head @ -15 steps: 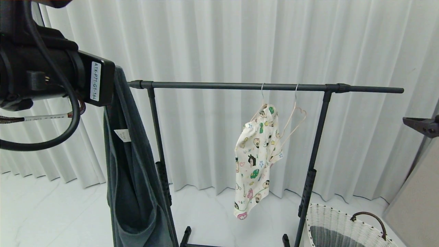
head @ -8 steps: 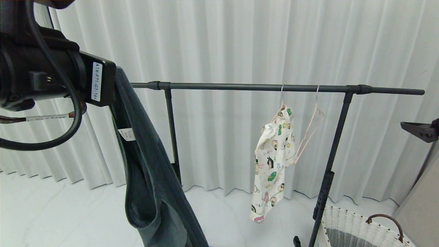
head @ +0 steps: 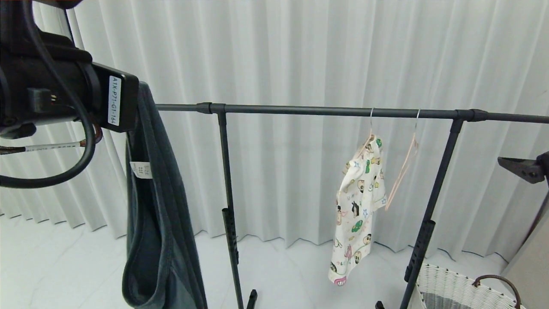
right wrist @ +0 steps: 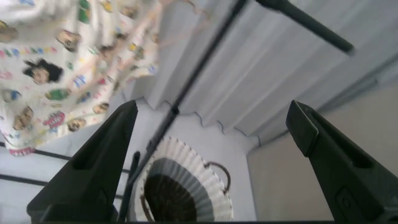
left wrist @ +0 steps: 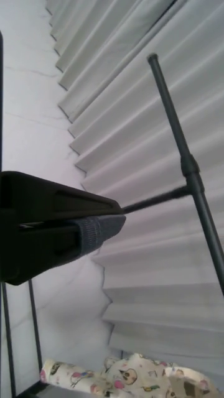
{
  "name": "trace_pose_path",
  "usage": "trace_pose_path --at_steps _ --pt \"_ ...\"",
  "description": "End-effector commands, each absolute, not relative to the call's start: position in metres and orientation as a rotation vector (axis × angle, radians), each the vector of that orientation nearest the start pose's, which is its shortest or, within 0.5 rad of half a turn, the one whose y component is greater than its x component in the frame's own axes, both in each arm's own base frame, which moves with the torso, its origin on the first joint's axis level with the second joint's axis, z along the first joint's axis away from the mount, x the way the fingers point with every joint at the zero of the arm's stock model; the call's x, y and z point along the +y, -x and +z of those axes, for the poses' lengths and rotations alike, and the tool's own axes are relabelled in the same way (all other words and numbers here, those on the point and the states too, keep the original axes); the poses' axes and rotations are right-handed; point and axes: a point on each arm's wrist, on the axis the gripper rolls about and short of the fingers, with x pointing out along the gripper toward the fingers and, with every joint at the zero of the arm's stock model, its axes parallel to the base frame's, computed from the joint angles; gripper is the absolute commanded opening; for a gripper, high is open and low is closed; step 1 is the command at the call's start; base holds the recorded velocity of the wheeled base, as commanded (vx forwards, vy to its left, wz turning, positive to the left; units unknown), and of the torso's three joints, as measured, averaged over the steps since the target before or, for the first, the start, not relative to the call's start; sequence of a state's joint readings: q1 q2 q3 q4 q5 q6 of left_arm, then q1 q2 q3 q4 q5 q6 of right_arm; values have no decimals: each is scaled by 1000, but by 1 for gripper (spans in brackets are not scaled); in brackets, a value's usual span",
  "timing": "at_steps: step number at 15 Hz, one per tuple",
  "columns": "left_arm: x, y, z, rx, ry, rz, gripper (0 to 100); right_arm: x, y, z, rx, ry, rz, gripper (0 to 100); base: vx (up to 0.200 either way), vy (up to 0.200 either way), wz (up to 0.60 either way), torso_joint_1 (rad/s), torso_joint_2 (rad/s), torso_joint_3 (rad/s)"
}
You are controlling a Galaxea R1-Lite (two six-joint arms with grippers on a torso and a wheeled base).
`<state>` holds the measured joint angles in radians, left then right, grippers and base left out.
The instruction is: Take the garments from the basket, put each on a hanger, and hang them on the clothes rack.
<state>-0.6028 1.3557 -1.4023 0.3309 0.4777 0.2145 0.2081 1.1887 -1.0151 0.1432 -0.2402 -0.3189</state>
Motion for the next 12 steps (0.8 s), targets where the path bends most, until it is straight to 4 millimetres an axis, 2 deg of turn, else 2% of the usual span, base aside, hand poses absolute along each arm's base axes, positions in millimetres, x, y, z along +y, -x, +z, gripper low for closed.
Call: trace_pose_path --at_steps 1,10,12 --pt "-108 -173 348 230 -361 -156 0 30 -168 289 319 388 17 100 200 0 0 2 2 2" --pt "-108 -171 349 225 -358 -163 0 30 -168 281 347 388 22 100 200 0 0 3 2 3" --pt "-109 -171 348 228 -358 -163 0 31 -174 274 381 390 28 100 0 0 0 0 0 0"
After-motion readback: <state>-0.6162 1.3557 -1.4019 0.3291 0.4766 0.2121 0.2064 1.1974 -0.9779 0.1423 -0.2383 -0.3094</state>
